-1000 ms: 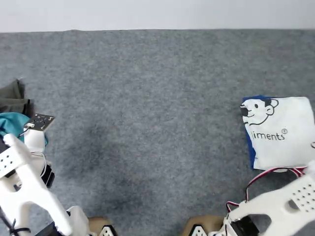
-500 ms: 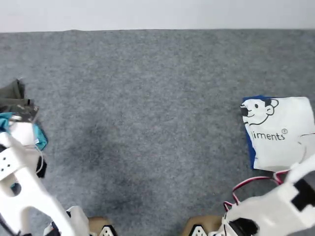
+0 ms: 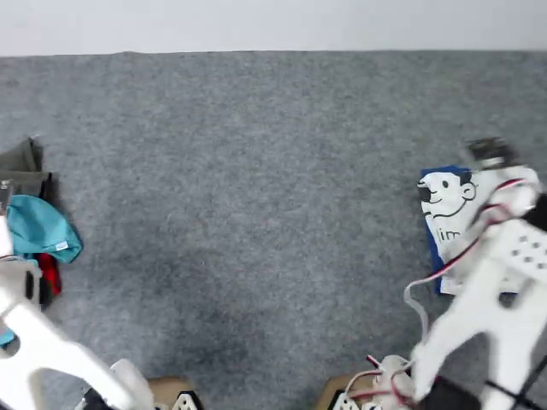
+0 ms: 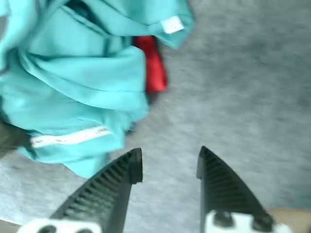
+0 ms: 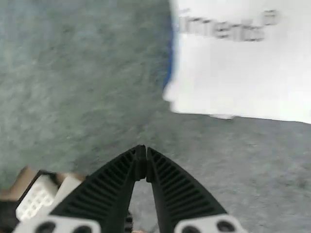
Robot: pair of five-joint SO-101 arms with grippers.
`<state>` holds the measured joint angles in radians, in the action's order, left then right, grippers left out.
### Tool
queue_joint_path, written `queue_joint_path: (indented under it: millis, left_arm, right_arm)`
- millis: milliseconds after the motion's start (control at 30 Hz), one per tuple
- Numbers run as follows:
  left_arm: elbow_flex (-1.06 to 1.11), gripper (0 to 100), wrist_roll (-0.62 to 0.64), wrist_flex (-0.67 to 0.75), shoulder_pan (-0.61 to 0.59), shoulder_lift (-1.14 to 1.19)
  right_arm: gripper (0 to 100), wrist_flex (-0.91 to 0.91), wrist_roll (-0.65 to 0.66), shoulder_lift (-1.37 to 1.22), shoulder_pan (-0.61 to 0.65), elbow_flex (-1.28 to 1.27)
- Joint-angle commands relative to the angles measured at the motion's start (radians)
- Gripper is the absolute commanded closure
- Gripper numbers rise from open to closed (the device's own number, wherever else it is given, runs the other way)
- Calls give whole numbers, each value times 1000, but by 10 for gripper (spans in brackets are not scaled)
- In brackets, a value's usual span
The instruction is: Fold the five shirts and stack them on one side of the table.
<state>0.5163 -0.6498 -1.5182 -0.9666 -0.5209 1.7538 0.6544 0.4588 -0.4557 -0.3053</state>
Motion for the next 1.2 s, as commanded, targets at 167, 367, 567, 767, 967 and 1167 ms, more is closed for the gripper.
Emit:
queue_joint_path:
  millis: [167, 367, 567, 767, 967, 1167]
  left_arm:
    - [-171, 801, -107, 163, -104, 311]
    - [-309, 801, -107, 224, -103, 598]
    - [-332, 819, -100, 354, -48, 815]
    - [-332, 1000, -64, 405, 12, 895]
    - [-332, 997, -28, 324, 23, 733]
    - [-332, 997, 83, 244, 81, 358]
  right_arm:
    - [987, 41, -18, 176, 42, -157]
    - [987, 41, -121, 259, 45, -226]
    - [987, 44, -143, 355, 42, -242]
    - [988, 44, -143, 479, 42, -242]
    - [988, 45, -141, 538, 42, -242]
    - [988, 45, -141, 539, 42, -242]
